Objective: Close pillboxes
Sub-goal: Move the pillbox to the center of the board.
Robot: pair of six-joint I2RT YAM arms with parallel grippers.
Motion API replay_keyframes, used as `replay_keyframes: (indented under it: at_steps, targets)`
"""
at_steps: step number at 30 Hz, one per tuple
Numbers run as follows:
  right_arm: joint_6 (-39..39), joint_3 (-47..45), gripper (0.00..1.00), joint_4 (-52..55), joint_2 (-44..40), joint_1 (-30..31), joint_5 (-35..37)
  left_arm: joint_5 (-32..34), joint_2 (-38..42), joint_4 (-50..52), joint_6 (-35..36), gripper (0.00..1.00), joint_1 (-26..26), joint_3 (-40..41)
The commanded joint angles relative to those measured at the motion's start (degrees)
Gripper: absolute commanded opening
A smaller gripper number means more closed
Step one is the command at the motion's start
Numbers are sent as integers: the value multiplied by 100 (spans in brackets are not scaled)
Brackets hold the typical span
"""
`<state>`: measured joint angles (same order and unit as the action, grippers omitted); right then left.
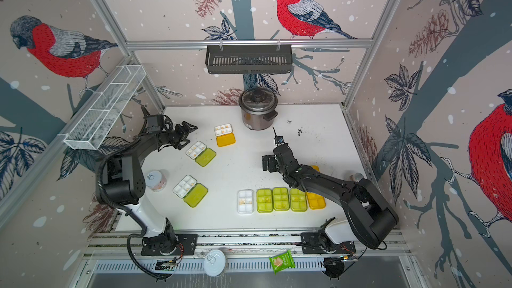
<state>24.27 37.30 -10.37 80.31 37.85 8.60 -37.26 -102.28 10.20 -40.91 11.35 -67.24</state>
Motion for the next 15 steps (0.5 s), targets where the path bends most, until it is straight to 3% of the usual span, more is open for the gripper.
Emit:
replay_keyframes:
  at_steps: [1,15]
  targets:
    - [83,-25,99,-198,-64,-1,135,50,-147,129,187,91,83,-110]
    - [43,-74,100,-228,-130,4,8,435,-741,404,471,91,255,-547]
